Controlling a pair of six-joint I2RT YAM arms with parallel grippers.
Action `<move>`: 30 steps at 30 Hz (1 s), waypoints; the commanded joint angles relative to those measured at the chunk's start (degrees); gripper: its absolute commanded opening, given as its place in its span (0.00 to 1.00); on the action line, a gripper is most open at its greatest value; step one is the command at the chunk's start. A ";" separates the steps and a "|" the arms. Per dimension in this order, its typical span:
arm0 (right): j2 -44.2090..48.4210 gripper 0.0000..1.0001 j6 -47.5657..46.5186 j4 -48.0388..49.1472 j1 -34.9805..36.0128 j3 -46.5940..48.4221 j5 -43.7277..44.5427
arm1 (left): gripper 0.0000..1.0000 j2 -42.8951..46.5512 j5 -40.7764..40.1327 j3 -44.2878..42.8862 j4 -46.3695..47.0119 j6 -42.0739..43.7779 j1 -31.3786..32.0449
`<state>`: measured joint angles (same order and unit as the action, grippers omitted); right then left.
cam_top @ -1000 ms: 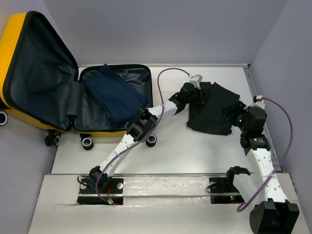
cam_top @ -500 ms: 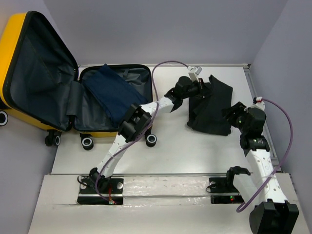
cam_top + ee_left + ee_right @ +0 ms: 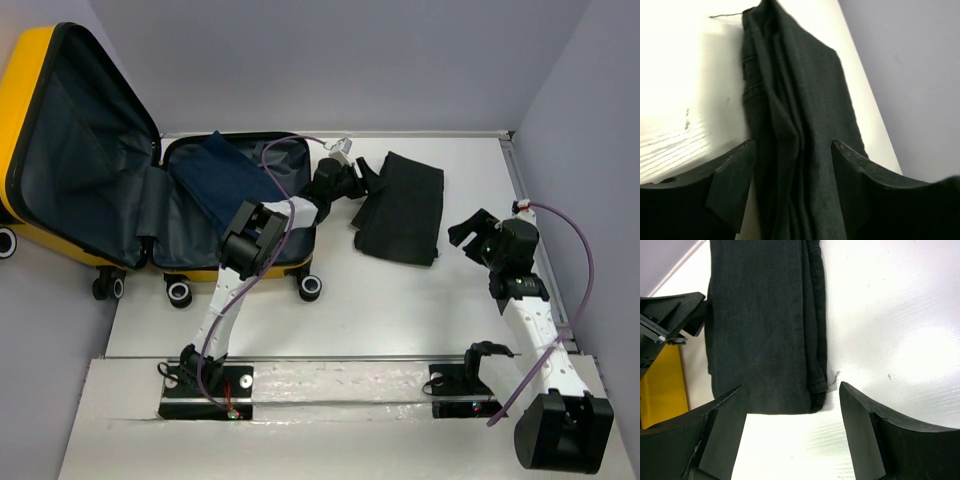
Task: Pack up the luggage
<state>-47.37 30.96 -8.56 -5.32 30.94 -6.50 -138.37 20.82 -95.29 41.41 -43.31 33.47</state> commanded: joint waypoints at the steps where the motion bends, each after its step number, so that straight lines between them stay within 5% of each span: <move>1: -2.62 0.79 -0.64 2.14 -0.13 0.44 -0.79 | 0.83 1.34 -2.53 -3.85 -3.07 4.28 1.24; 4: -4.30 0.80 -0.38 3.54 -0.13 0.00 -1.23 | 0.99 1.52 -4.99 -5.87 -9.48 7.44 0.54; 17: -15.81 0.86 0.15 9.61 -0.13 0.44 -5.10 | 0.99 -18.42 7.75 -38.12 -37.18 14.39 0.10; 25: -21.61 0.87 0.59 11.28 -0.13 2.20 -3.17 | 0.99 -10.88 -5.52 -29.26 -41.32 19.84 1.07; 30: -26.97 0.87 2.17 13.73 -0.13 4.56 -4.66 | 0.99 -16.93 -2.38 -40.32 -52.47 21.86 2.73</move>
<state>-71.72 31.83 -0.40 -5.32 31.70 -10.57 -152.11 18.57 -129.23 3.03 -25.08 34.76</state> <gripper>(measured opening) 0.864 0.989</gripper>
